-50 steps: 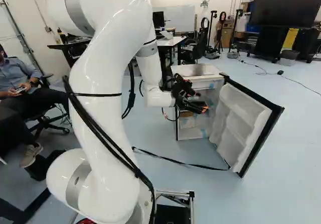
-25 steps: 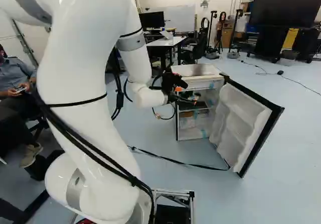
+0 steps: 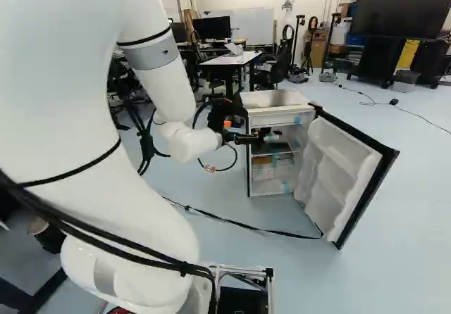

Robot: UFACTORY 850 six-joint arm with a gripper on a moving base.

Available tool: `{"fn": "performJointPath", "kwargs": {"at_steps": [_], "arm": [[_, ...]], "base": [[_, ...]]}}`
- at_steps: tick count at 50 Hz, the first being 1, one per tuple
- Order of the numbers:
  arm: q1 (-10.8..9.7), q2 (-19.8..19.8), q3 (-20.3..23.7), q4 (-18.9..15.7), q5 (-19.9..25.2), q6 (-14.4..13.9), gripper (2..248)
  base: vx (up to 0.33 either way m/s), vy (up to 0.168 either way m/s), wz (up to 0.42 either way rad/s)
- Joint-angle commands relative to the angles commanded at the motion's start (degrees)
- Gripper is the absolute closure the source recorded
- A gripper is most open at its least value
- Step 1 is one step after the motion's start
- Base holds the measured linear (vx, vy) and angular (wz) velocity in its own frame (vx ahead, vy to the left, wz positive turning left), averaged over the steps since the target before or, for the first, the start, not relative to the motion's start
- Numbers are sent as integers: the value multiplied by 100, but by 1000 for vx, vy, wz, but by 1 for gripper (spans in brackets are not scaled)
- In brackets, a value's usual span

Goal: Open the fridge door

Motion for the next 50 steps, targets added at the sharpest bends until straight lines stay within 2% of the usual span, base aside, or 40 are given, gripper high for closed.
{"fn": "performJointPath", "kwargs": {"at_steps": [25, 50], "arm": [[230, 891, 719, -1061, -240, 0, 3], [373, 1442, 1163, -1715, -388, 0, 3]], "base": [[0, 0, 0], [0, 0, 0]]}}
